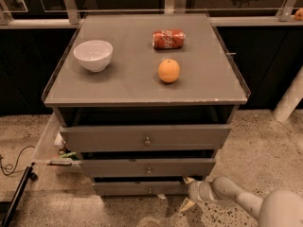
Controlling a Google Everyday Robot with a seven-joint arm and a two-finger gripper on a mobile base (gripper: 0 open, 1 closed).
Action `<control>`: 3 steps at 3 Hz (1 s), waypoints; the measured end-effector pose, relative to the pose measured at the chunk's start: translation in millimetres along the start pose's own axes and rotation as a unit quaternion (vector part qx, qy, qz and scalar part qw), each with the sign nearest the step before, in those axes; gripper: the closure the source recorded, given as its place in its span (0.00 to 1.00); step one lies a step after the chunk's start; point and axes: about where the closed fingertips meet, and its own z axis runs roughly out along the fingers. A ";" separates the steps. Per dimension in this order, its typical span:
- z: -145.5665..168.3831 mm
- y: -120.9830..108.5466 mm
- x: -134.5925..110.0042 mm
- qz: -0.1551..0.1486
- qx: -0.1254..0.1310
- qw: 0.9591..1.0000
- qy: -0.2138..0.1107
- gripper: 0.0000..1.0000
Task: Open bottom drawer
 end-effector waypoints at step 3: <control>19.4 -21.5 11.1 -0.014 0.011 1.000 0.011 0.19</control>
Offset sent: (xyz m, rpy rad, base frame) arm 0.0474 -0.0071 -0.0189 -0.0453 -0.0527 -0.0168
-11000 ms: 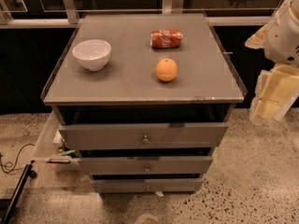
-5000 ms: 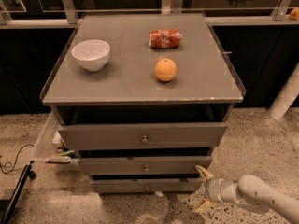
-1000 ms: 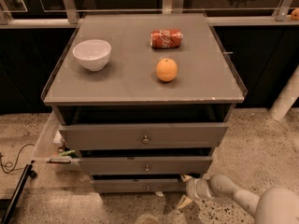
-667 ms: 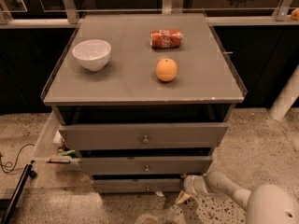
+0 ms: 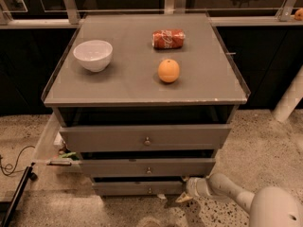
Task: Open bottom drawer
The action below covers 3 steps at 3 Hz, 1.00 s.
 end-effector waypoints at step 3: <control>3.3 -10.1 -21.3 -0.021 0.000 1.000 -0.023 0.89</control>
Offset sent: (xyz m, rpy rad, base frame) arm 0.0273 0.0402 0.0479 0.0639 -0.0864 0.1136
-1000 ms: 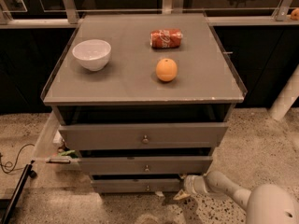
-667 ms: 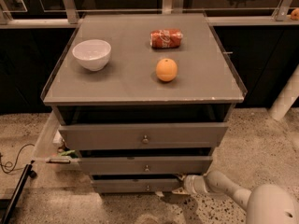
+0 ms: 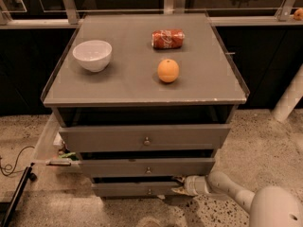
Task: Open bottom drawer
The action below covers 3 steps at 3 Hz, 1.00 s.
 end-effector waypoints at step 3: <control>-24.4 42.1 7.3 0.038 -0.006 0.999 -0.002 0.96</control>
Offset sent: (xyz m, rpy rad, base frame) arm -0.1912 -0.0896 -0.0249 0.0439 0.2223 -0.2318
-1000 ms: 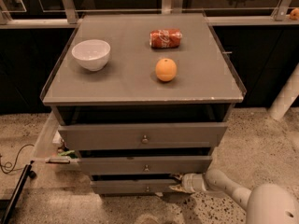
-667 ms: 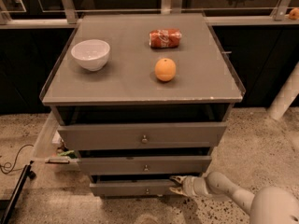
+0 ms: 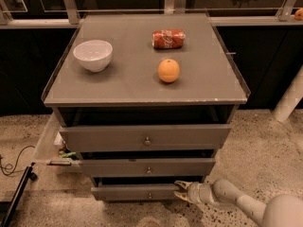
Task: Open bottom drawer
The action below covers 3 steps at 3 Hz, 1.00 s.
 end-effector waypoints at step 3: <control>0.6 4.5 1.4 0.006 -0.001 1.000 0.004 0.27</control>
Offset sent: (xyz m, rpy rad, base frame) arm -0.0027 0.0003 0.0003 0.0014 0.0035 -0.0048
